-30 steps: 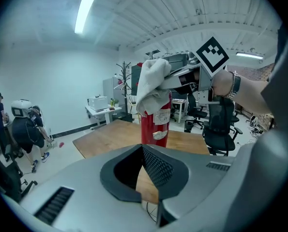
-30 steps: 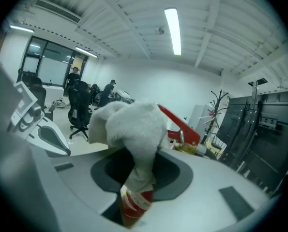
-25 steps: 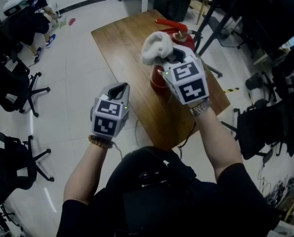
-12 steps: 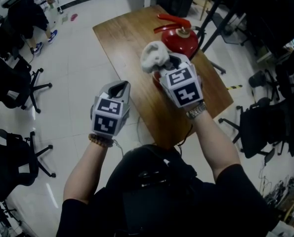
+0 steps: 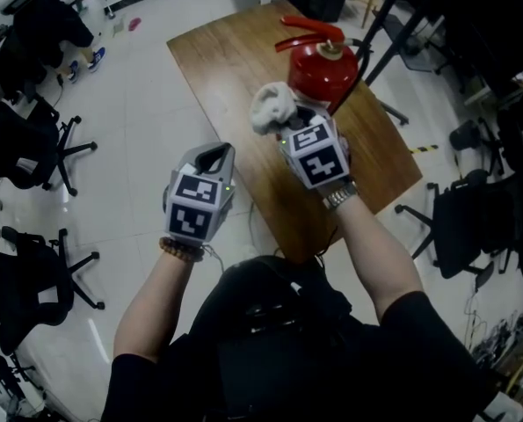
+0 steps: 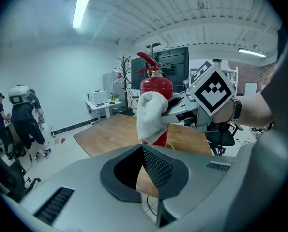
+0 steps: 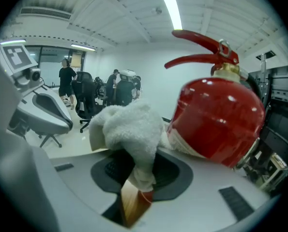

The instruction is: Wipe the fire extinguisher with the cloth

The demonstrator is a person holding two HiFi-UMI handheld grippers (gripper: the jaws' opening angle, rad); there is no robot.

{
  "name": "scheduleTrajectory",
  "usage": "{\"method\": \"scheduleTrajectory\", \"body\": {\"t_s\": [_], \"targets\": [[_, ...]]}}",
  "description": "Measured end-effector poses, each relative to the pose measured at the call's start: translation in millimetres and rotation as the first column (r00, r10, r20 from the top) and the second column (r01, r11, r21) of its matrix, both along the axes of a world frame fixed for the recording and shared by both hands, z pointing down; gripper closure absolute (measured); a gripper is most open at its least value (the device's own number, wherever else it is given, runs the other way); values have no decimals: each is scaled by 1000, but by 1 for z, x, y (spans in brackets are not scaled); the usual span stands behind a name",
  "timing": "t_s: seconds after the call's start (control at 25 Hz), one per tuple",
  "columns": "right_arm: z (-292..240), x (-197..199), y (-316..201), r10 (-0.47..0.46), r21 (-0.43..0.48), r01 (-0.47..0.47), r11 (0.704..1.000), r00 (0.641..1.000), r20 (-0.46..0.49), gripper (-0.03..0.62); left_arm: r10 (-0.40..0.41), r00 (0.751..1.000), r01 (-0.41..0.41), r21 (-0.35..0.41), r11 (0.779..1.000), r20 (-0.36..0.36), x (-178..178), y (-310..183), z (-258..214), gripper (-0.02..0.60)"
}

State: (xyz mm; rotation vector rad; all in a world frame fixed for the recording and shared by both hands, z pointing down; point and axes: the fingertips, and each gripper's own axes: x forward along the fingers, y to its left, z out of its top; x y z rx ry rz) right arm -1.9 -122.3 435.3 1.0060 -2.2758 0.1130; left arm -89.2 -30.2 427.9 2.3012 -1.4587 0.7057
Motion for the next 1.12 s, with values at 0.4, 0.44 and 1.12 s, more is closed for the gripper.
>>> {"method": "scheduleTrajectory", "body": {"t_s": [0.4, 0.44, 1.12], "targets": [[50, -3, -1, 15, -74, -15, 997, 1000, -3, 477, -9, 1000, 10, -29, 1000, 22, -8, 3, 10, 581], [55, -4, -1, 16, -79, -17, 997, 1000, -5, 477, -10, 1000, 11, -32, 999, 24, -8, 3, 11, 581], [161, 10, -1, 55, -253, -68, 965, 997, -58, 477, -16, 998, 20, -67, 998, 57, -13, 6, 23, 581]]}}
